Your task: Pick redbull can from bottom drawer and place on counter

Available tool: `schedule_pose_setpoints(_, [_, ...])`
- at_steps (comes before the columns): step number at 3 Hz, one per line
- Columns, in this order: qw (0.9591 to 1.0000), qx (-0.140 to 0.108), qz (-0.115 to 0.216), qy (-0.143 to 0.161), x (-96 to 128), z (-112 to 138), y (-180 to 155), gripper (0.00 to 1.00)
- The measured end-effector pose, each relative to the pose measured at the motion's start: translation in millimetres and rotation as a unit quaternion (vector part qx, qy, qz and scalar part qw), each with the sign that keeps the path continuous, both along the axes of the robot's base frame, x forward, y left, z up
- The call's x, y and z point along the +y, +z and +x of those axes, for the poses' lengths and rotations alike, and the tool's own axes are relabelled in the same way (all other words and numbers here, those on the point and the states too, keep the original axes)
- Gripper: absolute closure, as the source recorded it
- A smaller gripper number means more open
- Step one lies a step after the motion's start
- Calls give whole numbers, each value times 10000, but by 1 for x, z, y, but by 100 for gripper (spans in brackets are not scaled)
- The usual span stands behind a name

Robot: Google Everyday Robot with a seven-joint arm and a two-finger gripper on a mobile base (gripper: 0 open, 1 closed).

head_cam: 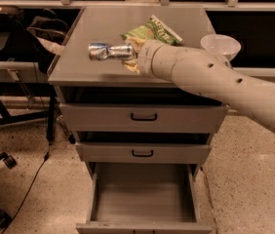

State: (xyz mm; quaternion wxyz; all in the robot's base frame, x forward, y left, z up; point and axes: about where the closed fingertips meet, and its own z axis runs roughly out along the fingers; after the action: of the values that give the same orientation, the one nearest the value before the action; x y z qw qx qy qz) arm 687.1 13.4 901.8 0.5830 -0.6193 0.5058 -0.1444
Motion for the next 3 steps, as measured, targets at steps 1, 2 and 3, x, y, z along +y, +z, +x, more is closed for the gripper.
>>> schedule_pose_setpoints(1, [9995,308,-60,-78,-3,16,-22,100])
schedule_pose_setpoints(2, [9987,478,-129,-123,-4,28,-33,100])
schedule_pose_setpoints(3, [9973,681,-235,-114,-4,43,-43,96])
